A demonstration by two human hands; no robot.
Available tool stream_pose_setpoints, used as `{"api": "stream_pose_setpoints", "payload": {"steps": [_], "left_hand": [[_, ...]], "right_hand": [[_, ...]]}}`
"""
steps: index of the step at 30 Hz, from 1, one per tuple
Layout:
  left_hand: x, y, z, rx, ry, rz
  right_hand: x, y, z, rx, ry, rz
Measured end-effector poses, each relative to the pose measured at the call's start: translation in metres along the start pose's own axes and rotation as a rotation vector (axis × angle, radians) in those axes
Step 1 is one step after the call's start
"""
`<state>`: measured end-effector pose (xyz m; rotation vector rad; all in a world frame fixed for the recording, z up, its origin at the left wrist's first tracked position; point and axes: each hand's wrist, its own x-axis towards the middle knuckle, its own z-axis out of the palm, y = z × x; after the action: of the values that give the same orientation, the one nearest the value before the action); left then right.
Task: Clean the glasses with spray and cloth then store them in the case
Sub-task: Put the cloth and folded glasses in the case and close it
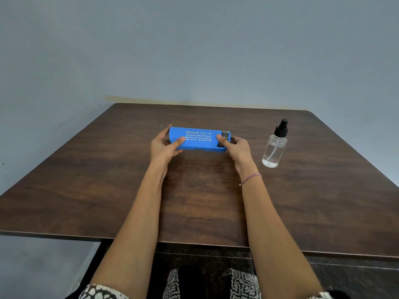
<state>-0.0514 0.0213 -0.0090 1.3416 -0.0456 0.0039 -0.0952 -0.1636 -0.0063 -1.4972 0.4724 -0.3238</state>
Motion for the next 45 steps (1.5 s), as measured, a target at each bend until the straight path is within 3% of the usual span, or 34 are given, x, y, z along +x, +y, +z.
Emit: {"api": "stream_pose_setpoints", "payload": {"steps": [18,28,45], "left_hand": [[0.012,-0.013,-0.009,0.654,0.159,0.158],[0.009,-0.012,-0.009,0.749,0.146,0.137],[0.003,-0.009,-0.007,0.715,0.166,0.133]], "right_hand": [[-0.004,0.001,-0.007,-0.436,0.168,-0.176],[-0.001,0.003,-0.005,-0.485,0.157,-0.182],[0.001,0.008,0.0,-0.506,0.153,-0.162]]}}
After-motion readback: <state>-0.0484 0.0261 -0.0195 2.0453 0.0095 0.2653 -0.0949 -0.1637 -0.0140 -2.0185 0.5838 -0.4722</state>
